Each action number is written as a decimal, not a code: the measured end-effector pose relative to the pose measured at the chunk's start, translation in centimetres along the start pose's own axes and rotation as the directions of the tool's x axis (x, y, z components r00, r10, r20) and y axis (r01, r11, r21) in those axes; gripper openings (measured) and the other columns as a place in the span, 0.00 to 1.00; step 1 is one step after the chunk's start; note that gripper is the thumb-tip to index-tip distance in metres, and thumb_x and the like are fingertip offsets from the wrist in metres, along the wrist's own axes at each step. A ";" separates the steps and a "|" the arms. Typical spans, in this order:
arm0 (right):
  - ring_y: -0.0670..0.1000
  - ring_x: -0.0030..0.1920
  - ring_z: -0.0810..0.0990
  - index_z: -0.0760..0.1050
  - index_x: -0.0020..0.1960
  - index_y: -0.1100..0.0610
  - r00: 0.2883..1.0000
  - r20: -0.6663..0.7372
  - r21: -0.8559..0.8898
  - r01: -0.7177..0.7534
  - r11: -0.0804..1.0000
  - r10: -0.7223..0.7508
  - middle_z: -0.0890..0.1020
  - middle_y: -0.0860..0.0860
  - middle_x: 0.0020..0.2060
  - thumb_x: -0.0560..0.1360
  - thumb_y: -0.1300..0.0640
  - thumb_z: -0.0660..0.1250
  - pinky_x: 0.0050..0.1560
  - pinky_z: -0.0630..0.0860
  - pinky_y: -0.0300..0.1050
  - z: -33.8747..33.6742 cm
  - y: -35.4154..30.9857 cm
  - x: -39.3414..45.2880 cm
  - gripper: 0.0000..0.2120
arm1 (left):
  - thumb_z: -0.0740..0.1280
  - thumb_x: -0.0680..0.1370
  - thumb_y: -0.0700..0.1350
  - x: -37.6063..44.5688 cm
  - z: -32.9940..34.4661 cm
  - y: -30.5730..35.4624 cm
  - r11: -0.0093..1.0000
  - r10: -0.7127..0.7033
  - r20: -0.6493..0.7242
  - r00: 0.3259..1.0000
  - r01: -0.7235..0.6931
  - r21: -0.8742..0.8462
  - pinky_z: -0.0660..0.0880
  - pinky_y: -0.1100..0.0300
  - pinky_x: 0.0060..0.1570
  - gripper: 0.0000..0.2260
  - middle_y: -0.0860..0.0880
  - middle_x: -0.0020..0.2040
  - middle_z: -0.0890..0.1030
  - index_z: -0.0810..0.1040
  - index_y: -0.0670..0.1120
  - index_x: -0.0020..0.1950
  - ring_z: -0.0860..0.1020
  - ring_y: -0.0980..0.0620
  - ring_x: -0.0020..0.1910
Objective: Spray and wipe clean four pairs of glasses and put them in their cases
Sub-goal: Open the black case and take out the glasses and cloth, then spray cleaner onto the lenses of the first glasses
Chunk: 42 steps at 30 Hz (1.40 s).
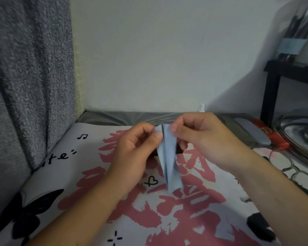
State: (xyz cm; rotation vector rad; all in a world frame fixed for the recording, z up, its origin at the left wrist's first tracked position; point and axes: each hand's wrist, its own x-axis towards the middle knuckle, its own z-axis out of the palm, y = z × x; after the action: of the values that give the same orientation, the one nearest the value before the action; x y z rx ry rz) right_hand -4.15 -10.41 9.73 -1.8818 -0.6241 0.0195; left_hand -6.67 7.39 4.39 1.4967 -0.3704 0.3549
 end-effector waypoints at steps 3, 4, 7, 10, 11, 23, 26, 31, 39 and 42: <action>0.50 0.33 0.71 0.74 0.35 0.59 0.985 -0.151 0.120 -0.059 0.991 0.077 0.72 0.54 0.32 0.79 0.62 0.63 0.36 0.68 0.43 -0.5 0.1 1.0 0.14 | 0.70 0.78 0.44 0.9 -1.3 0.1 0.989 -0.126 -0.192 0.973 0.108 -0.099 0.70 0.56 0.40 0.09 0.48 0.35 0.75 0.77 0.49 0.37 0.72 0.50 0.37; 0.52 0.33 0.69 0.71 0.35 0.62 0.975 -0.191 0.160 -0.087 0.983 0.118 0.69 0.55 0.32 0.78 0.62 0.62 0.35 0.65 0.44 -0.7 0.5 1.6 0.12 | 0.69 0.78 0.43 1.4 -1.9 0.0 0.987 -0.155 -0.279 0.948 0.141 -0.071 0.67 0.55 0.40 0.11 0.46 0.35 0.73 0.76 0.49 0.36 0.70 0.50 0.36; 0.55 0.35 0.65 0.70 0.38 0.65 0.931 -0.244 0.059 -0.265 0.963 0.271 0.68 0.56 0.34 0.74 0.58 0.62 0.36 0.62 0.48 -1.3 3.1 3.8 0.11 | 0.66 0.79 0.44 3.0 -4.0 -1.7 0.936 -0.177 -0.398 0.900 0.279 0.214 0.66 0.56 0.36 0.11 0.47 0.34 0.71 0.73 0.45 0.38 0.68 0.51 0.35; 0.55 0.37 0.74 0.78 0.49 0.61 0.898 -0.262 -0.455 -0.438 0.775 0.354 0.77 0.55 0.40 0.80 0.50 0.62 0.36 0.66 0.42 -1.4 5.7 4.6 0.14 | 0.68 0.79 0.49 3.6 -5.3 -4.1 0.779 -0.150 -0.428 0.891 0.373 0.504 0.77 0.54 0.44 0.05 0.51 0.43 0.80 0.78 0.49 0.47 0.78 0.50 0.44; 0.54 0.41 0.77 0.79 0.54 0.57 0.909 -0.282 -0.556 -0.416 0.720 0.307 0.79 0.51 0.43 0.81 0.49 0.61 0.37 0.69 0.42 -1.4 5.9 4.1 0.13 | 0.68 0.78 0.50 3.5 -5.4 -4.6 0.720 -0.128 -0.423 0.897 0.377 0.583 0.78 0.51 0.52 0.05 0.49 0.50 0.80 0.79 0.51 0.52 0.78 0.46 0.52; 0.38 0.63 0.63 0.73 0.62 0.37 0.877 0.067 -0.835 -0.211 0.508 0.475 0.69 0.33 0.59 0.72 0.35 0.70 0.63 0.64 0.44 -10.2 4.6 -10.4 0.20 | 0.68 0.77 0.44 0.1 1.3 -4.9 0.394 0.215 0.255 0.943 -0.322 0.861 0.72 0.49 0.59 0.11 0.50 0.57 0.74 0.82 0.48 0.59 0.69 0.48 0.60; 0.40 0.58 0.69 0.77 0.56 0.40 0.850 0.050 -0.867 -0.224 0.445 0.525 0.73 0.35 0.54 0.74 0.41 0.71 0.61 0.69 0.43 -11.1 4.5 -12.1 0.12 | 0.69 0.77 0.42 -0.3 1.8 -5.1 0.394 0.223 0.330 0.917 -0.395 0.830 0.73 0.47 0.58 0.10 0.50 0.56 0.74 0.83 0.47 0.57 0.70 0.48 0.59; 0.44 0.38 0.80 0.81 0.43 0.43 0.922 -0.091 -0.787 -0.298 0.540 0.377 0.83 0.43 0.37 0.79 0.46 0.66 0.44 0.78 0.44 -11.7 3.5 -12.3 0.08 | 0.69 0.77 0.42 -0.4 1.5 -5.1 0.464 0.208 0.254 0.945 -0.324 0.824 0.71 0.52 0.58 0.08 0.52 0.55 0.75 0.83 0.48 0.55 0.70 0.50 0.58; 0.48 0.27 0.71 0.81 0.44 0.52 0.909 -0.386 -0.384 -0.002 0.923 -0.158 0.76 0.50 0.26 0.82 0.54 0.63 0.30 0.71 0.43 -7.6 -3.4 -6.2 0.11 | 0.69 0.77 0.51 1.2 0.2 -3.9 0.969 -0.037 -0.019 0.999 0.040 0.245 0.73 0.57 0.52 0.14 0.54 0.52 0.80 0.79 0.58 0.62 0.78 0.54 0.51; 0.47 0.27 0.72 0.82 0.47 0.56 0.898 -0.407 -0.158 0.112 0.981 -0.168 0.76 0.50 0.26 0.83 0.56 0.63 0.30 0.71 0.36 -5.3 -4.0 -3.2 0.11 | 0.68 0.71 0.59 1.9 -0.7 -3.3 0.969 -0.142 0.059 0.988 0.150 -0.194 0.72 0.60 0.38 0.17 0.51 0.44 0.81 0.83 0.57 0.57 0.77 0.53 0.37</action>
State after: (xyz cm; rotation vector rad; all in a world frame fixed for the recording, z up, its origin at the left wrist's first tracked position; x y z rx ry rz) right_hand -6.90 -15.32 14.53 -1.8812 -0.4667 -0.5209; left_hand -3.47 7.98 2.23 1.3293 -0.3187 0.1627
